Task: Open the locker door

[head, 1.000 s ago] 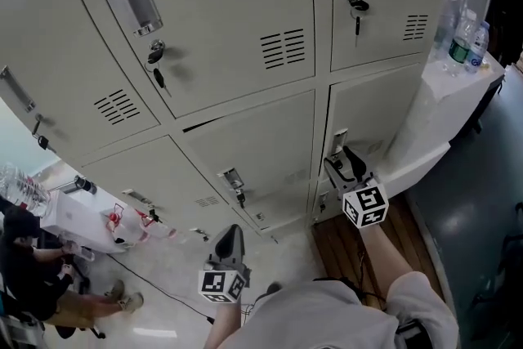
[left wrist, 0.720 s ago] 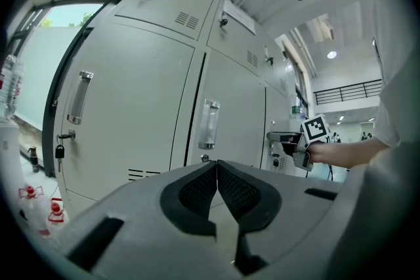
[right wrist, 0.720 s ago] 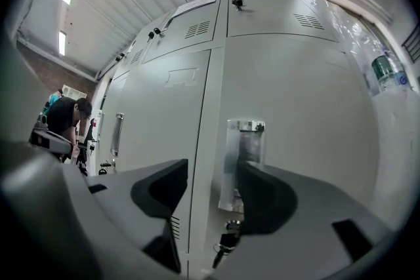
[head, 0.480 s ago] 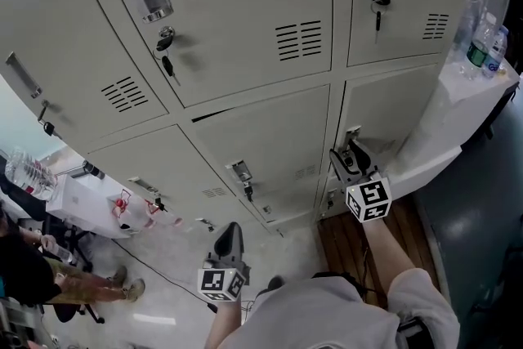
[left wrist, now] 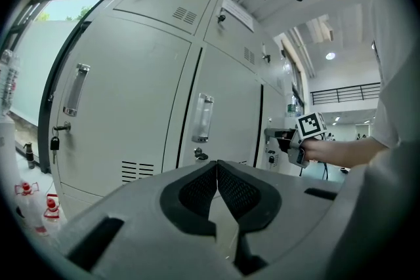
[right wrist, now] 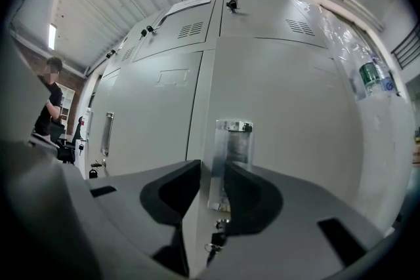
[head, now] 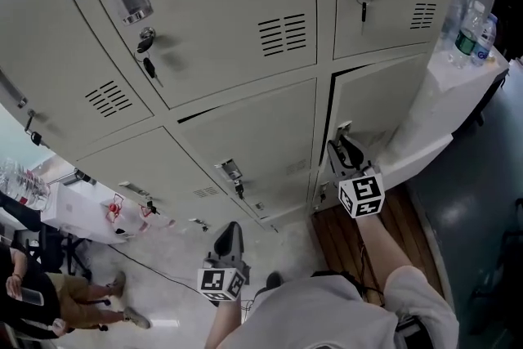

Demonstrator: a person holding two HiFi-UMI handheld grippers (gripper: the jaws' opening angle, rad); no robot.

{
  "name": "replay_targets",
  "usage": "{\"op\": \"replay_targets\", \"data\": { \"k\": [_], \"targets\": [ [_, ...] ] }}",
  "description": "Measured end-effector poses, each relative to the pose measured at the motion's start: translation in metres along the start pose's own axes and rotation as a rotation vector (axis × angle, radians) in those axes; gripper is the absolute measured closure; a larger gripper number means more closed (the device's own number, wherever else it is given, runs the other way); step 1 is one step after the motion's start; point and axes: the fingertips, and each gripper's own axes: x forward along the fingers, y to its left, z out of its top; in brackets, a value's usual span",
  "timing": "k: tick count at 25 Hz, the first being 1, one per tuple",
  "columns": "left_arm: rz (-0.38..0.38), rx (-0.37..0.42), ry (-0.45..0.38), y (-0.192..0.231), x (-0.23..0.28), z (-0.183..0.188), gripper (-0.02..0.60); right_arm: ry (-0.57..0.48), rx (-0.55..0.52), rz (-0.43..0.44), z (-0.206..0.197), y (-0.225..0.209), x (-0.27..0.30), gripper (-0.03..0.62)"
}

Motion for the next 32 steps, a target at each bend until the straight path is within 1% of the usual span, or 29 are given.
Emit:
{"op": "replay_targets", "data": {
  "k": [7, 11, 21, 29, 32],
  "targets": [
    [-0.039, -0.007, 0.010, 0.001, 0.004, -0.001, 0.572, 0.010, -0.001, -0.011, -0.001, 0.000, -0.005, 0.480],
    [-0.077, -0.021, 0.027, -0.001, 0.012, -0.006, 0.572, 0.007, -0.001, -0.017, 0.000, -0.001, -0.011, 0.479],
    [-0.232, -0.021, 0.052, -0.032, 0.036, -0.012, 0.572, 0.024, 0.004, -0.068, -0.001, -0.003, -0.047, 0.459],
    [-0.358, -0.016, 0.077, -0.059, 0.051, -0.016, 0.572, 0.051, 0.011, -0.153, -0.003, -0.012, -0.090, 0.454],
    [-0.409, -0.014, 0.086, -0.074, 0.054, -0.018, 0.572, 0.067, -0.026, -0.194, -0.002, -0.015, -0.104, 0.453]
  ]
}}
